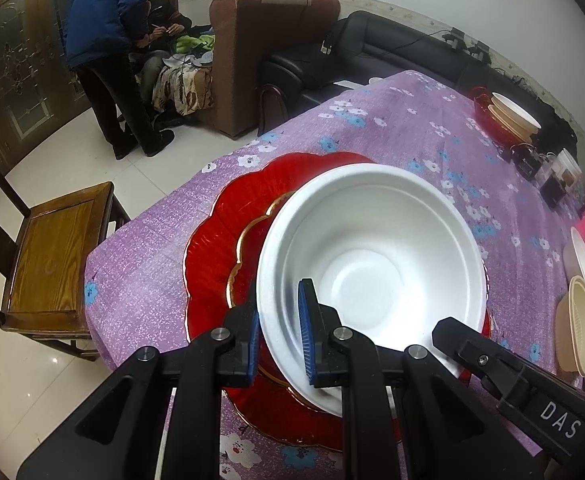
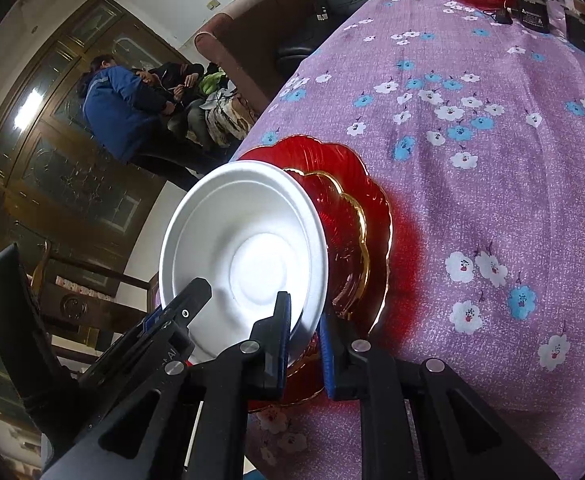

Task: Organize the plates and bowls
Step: 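Carry the white foam bowl and lower it onto the stacked red plates, then open both grippers and release the white bowl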

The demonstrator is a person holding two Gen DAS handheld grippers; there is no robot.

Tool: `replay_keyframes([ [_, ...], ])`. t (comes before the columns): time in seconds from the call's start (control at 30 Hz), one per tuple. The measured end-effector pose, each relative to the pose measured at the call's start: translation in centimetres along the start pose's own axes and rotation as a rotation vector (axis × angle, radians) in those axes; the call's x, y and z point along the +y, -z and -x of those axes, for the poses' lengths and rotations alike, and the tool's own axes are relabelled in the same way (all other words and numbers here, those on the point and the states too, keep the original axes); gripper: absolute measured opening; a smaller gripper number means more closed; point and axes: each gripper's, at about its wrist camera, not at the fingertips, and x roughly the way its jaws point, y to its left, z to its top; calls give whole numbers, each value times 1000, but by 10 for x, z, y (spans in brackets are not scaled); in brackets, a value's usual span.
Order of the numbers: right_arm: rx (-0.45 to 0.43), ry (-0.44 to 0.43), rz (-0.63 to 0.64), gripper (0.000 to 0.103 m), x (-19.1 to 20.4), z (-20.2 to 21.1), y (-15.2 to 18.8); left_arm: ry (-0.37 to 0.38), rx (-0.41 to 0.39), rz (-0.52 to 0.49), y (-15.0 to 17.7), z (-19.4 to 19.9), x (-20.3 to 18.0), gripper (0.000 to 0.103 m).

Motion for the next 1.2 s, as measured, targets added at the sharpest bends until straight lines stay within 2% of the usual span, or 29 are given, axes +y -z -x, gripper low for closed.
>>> replay_keyframes([
  [0.9, 11, 13, 2, 15, 5, -6, 0, -16, 21, 10, 1, -5, 4, 15],
  [1.1, 6, 23, 4, 22, 6, -6, -1, -19, 15, 19, 0, -2, 6, 15],
  [1.2, -10, 25, 11, 30, 6, -2, -1, -16, 6, 43, -2, 1, 10, 23],
])
